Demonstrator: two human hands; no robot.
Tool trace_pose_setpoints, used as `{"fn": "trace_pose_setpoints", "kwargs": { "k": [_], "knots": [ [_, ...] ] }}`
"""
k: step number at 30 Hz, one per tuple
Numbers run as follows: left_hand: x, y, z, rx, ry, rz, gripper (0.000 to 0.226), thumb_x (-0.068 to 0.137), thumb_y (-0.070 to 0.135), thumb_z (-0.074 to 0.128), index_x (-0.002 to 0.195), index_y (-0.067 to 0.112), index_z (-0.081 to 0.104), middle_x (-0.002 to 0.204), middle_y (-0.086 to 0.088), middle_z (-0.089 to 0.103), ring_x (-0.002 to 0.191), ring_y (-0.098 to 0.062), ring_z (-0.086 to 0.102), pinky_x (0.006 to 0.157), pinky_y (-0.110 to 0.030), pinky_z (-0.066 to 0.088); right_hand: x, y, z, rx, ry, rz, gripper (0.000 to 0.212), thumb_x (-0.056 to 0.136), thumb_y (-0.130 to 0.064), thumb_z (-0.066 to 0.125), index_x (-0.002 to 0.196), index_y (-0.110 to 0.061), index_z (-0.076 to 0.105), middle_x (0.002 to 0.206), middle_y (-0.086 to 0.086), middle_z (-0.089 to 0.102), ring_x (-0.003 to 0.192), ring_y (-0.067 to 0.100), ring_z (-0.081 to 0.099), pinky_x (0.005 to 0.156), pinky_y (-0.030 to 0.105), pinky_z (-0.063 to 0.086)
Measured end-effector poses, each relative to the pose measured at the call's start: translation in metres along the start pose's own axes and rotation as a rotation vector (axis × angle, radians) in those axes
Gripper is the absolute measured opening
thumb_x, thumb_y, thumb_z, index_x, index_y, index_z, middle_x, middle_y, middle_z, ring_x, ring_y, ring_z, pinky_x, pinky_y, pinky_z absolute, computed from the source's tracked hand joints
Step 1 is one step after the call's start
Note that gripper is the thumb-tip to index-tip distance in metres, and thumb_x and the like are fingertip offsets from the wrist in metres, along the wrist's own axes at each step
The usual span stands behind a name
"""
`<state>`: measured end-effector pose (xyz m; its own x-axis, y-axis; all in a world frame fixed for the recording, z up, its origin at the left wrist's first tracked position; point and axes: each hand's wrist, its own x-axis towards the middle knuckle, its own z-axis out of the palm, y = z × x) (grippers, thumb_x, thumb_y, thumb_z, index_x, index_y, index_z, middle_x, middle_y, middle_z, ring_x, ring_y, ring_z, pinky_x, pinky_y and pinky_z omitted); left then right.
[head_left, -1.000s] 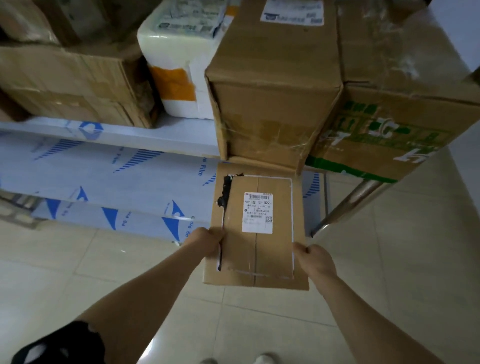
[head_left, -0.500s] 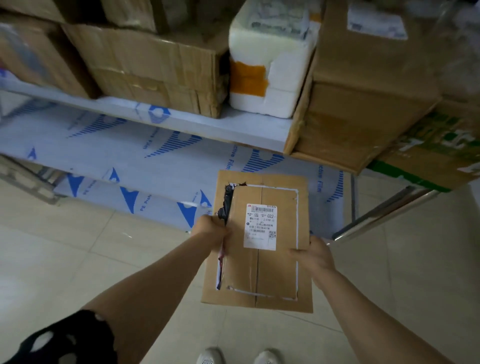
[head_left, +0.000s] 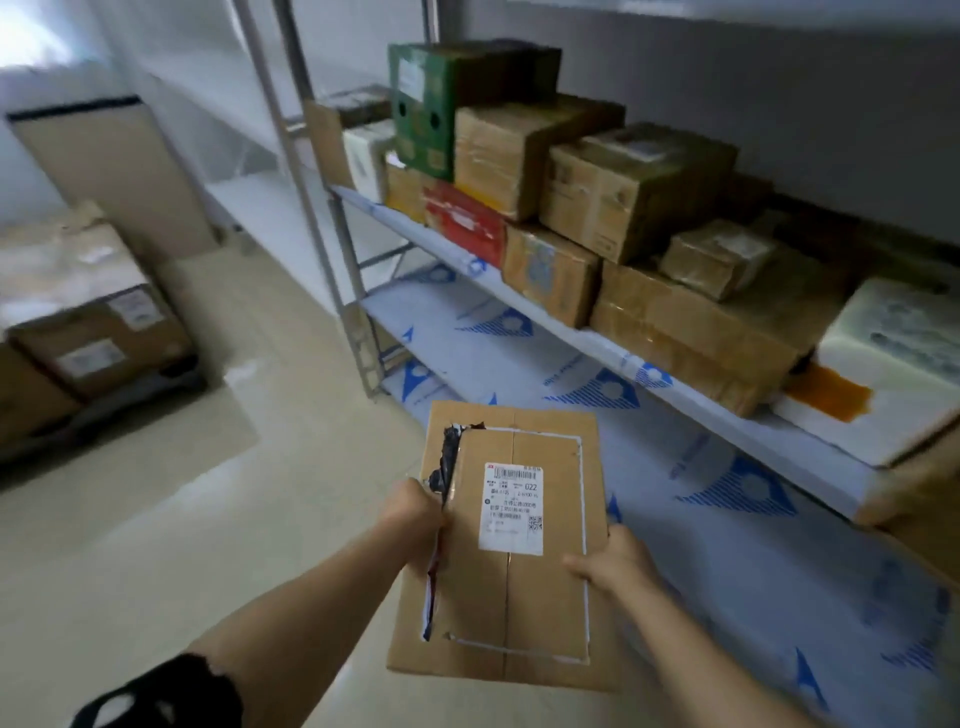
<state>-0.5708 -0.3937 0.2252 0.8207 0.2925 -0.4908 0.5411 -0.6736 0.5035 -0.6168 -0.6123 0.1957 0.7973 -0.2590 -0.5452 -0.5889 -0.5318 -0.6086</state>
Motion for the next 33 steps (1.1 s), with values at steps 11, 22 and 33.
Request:
{"fn": "trace_pose_setpoints", "kwargs": {
  "k": [11,22,33],
  "knots": [
    [0.050,-0.128,-0.231,-0.265,0.258,-0.153,0.030,0.083,0.013,0.067,0.070,0.014,0.041,0.076,-0.005,0.049,0.083,-0.024,0.054,0.076,-0.032,0.049,-0.005,-0.251,0.151,-0.232,-0.159,-0.338,0.045,0.072,-0.022,0.080,0.108,-0.005,0.060,0.105,0.010,0.067,0.099,0.027,0.064,0.085,0.033,0.052],
    [0.153,-0.312,-0.475,-0.471,0.478,-0.305,0.025,0.085,0.012,0.069,0.092,0.011,0.045,0.089,-0.006,0.051,0.093,-0.024,0.054,0.082,-0.032,0.046,-0.027,-0.494,0.410,-0.214,-0.352,-0.512,0.047,0.052,-0.023,0.083,0.093,-0.008,0.064,0.096,0.011,0.071,0.087,0.028,0.068,0.083,0.042,0.056],
    [0.296,-0.444,-0.640,-0.449,0.558,-0.520,0.016,0.087,0.019,0.067,0.087,0.008,0.055,0.081,-0.004,0.057,0.091,-0.024,0.059,0.076,-0.028,0.048,-0.025,-0.695,0.607,-0.314,-0.534,-0.584,0.025,0.072,-0.009,0.077,0.080,-0.013,0.054,0.099,0.008,0.065,0.099,0.027,0.063,0.089,0.039,0.053]
  ]
}}
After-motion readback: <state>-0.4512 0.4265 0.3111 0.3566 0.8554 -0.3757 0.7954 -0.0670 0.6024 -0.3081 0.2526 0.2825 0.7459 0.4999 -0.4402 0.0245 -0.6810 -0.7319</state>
